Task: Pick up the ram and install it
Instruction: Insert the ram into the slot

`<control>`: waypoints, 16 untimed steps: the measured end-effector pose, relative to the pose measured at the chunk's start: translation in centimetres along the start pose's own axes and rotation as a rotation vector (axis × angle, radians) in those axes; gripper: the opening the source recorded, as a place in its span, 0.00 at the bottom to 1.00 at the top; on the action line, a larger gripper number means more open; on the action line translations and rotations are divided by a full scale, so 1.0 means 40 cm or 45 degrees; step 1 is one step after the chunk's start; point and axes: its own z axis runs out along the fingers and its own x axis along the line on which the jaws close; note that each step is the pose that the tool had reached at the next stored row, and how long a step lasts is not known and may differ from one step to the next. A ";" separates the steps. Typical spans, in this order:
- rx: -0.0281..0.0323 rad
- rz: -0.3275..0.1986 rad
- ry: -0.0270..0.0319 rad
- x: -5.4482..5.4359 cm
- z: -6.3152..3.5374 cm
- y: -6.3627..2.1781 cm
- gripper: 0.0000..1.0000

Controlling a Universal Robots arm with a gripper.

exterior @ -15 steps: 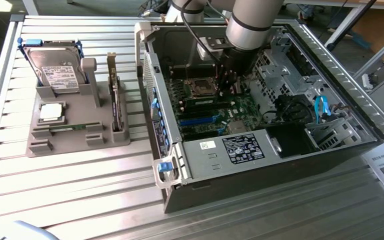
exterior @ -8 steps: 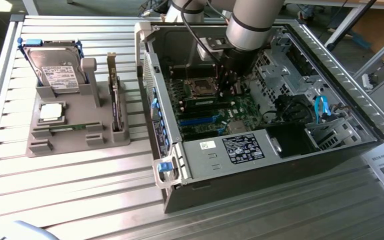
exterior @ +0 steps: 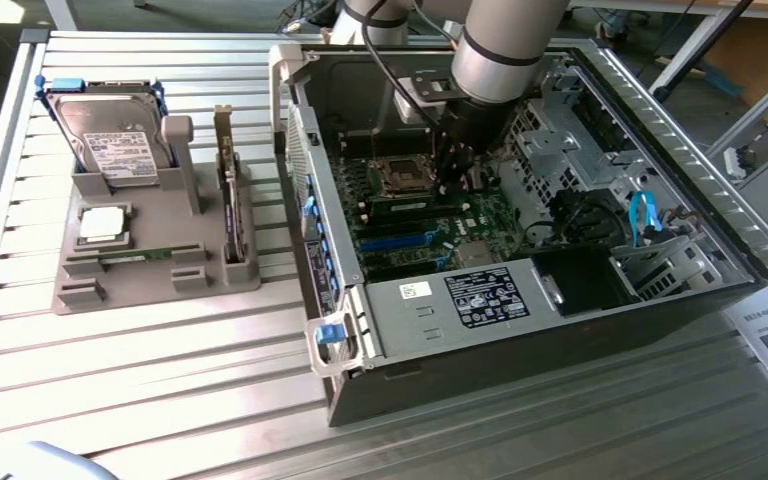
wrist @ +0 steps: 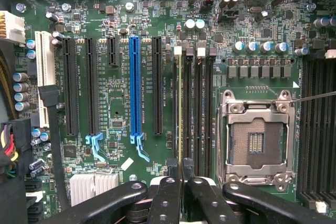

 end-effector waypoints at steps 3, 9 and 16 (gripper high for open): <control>0.0022 0.000 -0.0001 0.000 0.004 0.000 0.12; 0.0025 0.000 0.0001 0.000 0.005 0.001 0.12; 0.0024 0.000 0.0001 0.000 0.008 0.001 0.12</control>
